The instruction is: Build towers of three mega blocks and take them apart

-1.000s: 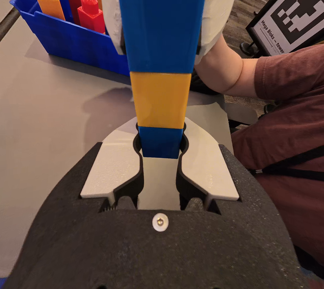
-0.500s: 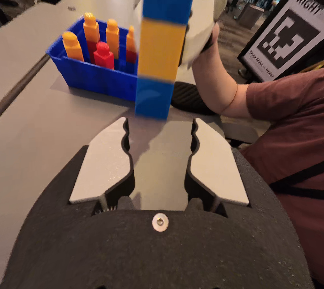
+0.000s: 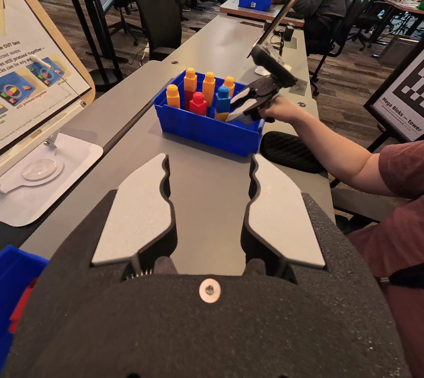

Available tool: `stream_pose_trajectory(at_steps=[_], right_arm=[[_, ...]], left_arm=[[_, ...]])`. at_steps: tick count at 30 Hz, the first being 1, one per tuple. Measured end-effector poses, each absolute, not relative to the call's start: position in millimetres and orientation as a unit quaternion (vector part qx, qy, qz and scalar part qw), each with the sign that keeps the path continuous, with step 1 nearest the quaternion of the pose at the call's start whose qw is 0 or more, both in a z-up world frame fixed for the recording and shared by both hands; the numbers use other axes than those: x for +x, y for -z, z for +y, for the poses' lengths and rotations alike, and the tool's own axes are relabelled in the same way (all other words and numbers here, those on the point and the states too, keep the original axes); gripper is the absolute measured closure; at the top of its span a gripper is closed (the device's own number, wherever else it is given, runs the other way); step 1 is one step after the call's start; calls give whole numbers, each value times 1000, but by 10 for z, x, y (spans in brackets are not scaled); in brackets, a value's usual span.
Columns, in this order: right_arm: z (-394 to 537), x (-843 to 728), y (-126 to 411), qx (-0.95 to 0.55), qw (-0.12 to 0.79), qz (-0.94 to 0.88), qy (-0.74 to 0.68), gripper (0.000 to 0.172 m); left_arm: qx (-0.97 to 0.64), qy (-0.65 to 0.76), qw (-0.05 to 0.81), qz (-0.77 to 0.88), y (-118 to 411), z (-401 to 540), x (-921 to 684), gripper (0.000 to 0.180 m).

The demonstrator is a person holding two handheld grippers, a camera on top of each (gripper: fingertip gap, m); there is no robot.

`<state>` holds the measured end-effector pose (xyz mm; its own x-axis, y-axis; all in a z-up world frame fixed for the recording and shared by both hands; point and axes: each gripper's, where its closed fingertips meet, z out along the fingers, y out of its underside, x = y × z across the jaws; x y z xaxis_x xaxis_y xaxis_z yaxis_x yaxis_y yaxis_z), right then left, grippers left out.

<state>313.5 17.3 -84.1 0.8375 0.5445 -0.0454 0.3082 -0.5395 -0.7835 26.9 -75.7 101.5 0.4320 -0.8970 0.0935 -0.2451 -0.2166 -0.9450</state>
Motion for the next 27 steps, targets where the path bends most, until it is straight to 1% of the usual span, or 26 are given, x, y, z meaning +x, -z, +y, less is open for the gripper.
stream_pose_trajectory(at_steps=[5, 12, 14, 16, 18, 22, 24, 25, 27], right_arm=[[260, 3056, 1018, -871, 407, -261, -92, 137], [291, 3058, 1037, -874, 409, -247, -91, 136], [283, 3050, 1034, -872, 409, -250, -94, 136], [276, 3041, 1004, -867, 418, -253, -97, 134], [265, 3031, 940, -858, 433, -253, -111, 124], [222, 3081, 756, -841, 462, -249, -128, 115], [204, 3127, 609, -827, 489, -248, -126, 113], [195, 3152, 536, -819, 503, -246, -124, 113], [160, 3186, 430, -808, 524, -241, -124, 114]], left_arm=[[-702, 349, 479, 395, -1051, -747, 230, 114], [-729, 301, 503, 353, -1076, -642, -127, 110], [-749, 286, 498, 330, -1032, -649, -330, 108], [-783, 265, 473, 305, -893, -673, -569, 109], [-822, 229, 446, 270, -707, -668, -849, 111], [-887, 186, 363, 218, -180, -725, -1219, 113], [-919, 179, 308, 171, 141, -777, -1322, 113], [-930, 185, 286, 137, 275, -795, -1336, 116], [-944, 187, 253, 97, 513, -827, -1324, 117]])
